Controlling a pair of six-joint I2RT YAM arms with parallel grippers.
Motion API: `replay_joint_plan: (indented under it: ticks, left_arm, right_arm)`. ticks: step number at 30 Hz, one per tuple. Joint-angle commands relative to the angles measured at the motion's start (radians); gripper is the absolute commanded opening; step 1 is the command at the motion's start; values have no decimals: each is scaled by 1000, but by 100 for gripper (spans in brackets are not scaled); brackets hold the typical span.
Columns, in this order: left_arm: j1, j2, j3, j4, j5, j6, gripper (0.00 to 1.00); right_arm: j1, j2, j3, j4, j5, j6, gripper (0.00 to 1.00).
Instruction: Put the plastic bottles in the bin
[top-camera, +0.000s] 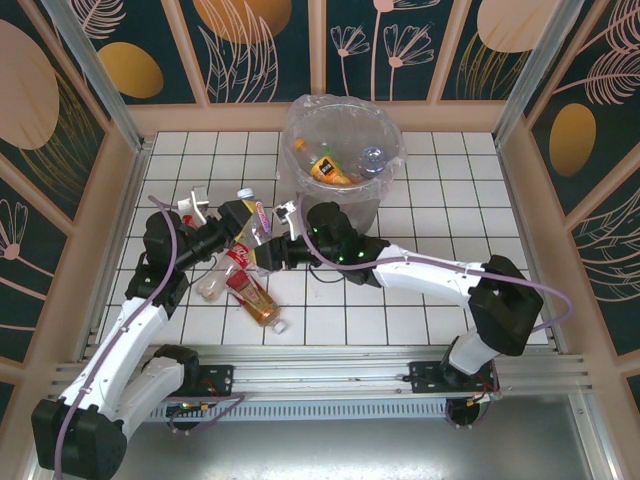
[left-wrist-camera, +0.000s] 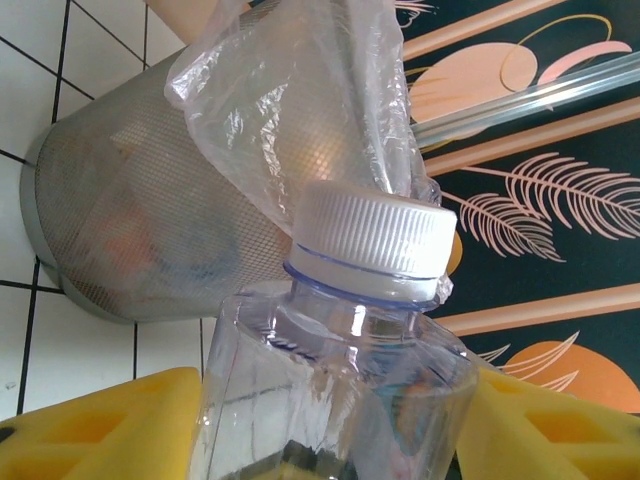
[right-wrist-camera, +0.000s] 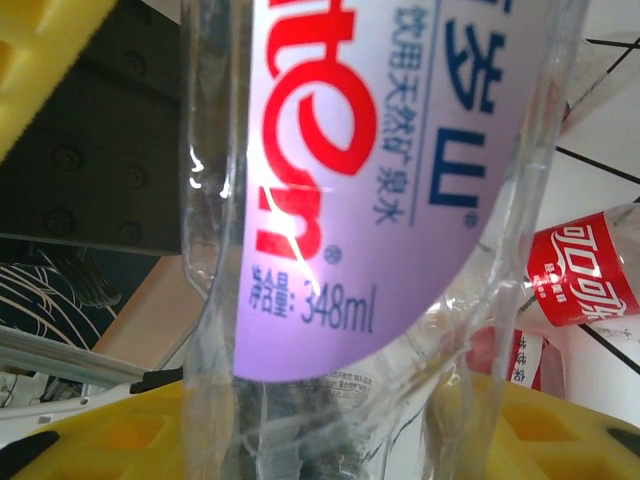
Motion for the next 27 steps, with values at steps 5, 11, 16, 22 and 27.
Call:
replay_joint_plan:
  ticks: [5, 11, 16, 22, 27]
  left_arm:
    - [-6, -57, 138, -28, 35, 138, 99]
    - [-5, -140, 174, -71, 188, 377, 99]
    - [-6, -187, 203, -260, 282, 610, 99]
    - [-6, -229, 143, -367, 237, 730, 98]
    - [-5, -248, 65, -368, 207, 775, 99]
  right_arm:
    - [-48, -190, -37, -66, 50, -50, 50]
    - [-92, -322, -36, -237, 156, -133, 50]
    - [-163, -397, 27, -391, 233, -218, 50]
    - [-240, -366, 190, -610, 419, -349, 50]
    - [-293, -283, 343, -720, 439, -441, 51]
